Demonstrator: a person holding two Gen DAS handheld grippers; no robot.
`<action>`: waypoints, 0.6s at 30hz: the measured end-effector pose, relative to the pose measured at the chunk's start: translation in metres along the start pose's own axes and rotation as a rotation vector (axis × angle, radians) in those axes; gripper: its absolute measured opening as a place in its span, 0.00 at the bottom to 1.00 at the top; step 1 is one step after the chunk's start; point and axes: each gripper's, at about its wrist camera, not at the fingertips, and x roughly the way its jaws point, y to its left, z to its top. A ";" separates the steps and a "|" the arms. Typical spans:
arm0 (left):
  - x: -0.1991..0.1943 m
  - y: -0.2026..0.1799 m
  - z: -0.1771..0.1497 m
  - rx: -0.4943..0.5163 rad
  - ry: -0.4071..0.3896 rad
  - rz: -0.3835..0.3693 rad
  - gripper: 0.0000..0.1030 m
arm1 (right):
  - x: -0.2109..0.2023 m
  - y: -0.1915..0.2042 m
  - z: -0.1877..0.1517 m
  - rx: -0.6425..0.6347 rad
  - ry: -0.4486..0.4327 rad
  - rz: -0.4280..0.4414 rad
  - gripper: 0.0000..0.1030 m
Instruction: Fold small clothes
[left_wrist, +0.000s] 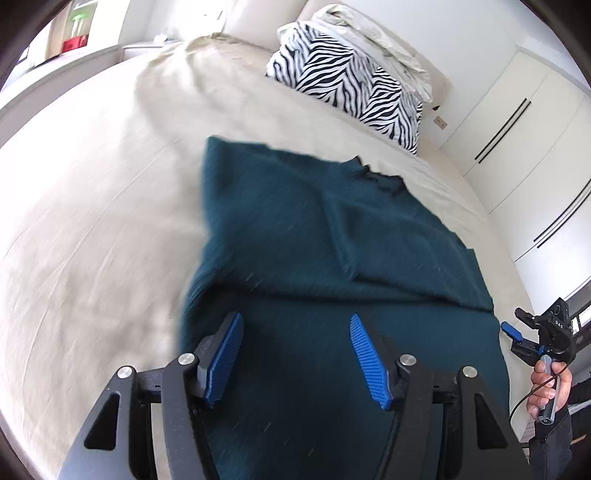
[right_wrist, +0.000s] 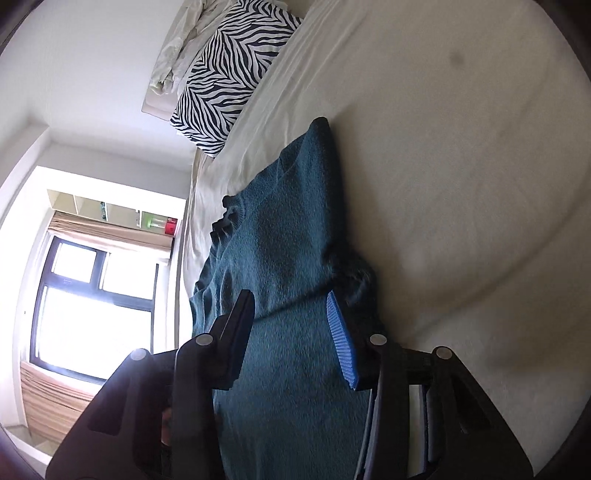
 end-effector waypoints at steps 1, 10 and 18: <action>-0.009 0.012 -0.013 -0.026 0.001 -0.001 0.58 | -0.010 -0.001 -0.010 -0.003 -0.005 -0.003 0.40; -0.093 0.044 -0.091 -0.229 -0.045 -0.041 0.61 | -0.083 -0.005 -0.115 -0.074 -0.032 -0.103 0.45; -0.103 0.026 -0.148 -0.203 0.090 -0.055 0.60 | -0.124 -0.021 -0.182 -0.089 -0.004 -0.162 0.45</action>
